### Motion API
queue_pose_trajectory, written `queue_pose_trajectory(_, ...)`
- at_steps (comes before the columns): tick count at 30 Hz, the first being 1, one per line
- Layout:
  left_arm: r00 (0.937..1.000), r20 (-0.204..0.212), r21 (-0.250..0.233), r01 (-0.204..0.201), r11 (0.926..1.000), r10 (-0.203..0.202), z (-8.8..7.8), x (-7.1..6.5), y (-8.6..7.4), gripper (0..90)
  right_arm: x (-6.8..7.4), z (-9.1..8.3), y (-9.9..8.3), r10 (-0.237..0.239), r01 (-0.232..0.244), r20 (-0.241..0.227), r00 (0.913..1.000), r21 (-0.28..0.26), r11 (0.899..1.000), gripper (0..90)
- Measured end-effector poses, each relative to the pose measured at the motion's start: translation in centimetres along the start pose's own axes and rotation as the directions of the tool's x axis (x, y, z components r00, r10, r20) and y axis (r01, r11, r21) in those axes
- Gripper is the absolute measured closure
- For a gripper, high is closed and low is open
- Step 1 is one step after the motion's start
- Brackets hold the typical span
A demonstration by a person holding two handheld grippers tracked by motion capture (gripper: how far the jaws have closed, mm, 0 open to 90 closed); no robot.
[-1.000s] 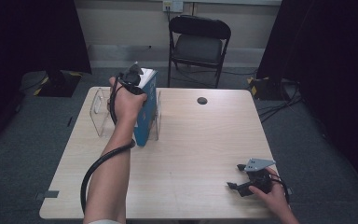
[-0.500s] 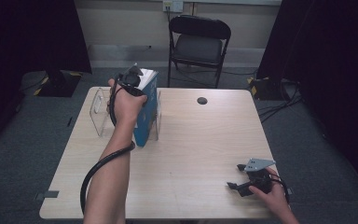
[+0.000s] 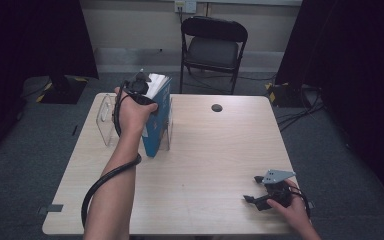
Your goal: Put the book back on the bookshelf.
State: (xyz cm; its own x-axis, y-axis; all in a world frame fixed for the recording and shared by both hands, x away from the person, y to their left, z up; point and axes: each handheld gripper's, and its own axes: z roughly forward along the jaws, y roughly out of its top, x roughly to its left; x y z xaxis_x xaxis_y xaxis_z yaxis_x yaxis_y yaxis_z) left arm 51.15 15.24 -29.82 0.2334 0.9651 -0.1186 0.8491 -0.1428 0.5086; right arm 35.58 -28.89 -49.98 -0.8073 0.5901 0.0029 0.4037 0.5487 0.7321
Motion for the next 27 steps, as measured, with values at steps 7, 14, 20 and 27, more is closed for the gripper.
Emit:
queue_pose_trajectory(7, 0.9998, 0.009, -0.016, -0.015, 0.9997, 0.016, -0.3, 0.2, -0.3, 42.8, 0.0, 0.0, 0.0, 0.0, 0.0, 0.0, 1.0, 0.0, 1.0, 12.9)
queue_pose_trajectory(14, 0.9995, 0.03, -0.027, -0.013, 0.9995, 0.014, -0.9, 0.5, -0.9, 35.6, 0.0, 0.0, 0.0, 0.0, 0.0, 0.0, 1.0, 0.0, 1.0, 12.9)
queue_pose_trajectory(20, 0.9992, 0.039, -0.036, -0.005, 0.9993, 0.006, -1.1, 0.8, -1.3, 31.5, 0.0, 0.0, 0.0, 0.0, 0.0, 0.0, 1.0, 0.0, 1.0, 12.9)
queue_pose_trajectory(27, 0.9979, 0.059, -0.045, -0.023, 0.9987, 0.026, -1.6, 1.1, -1.9, 27.3, 0.0, 0.0, 0.0, 0.0, 0.0, 0.0, 1.0, 0.0, 1.0, 12.9)
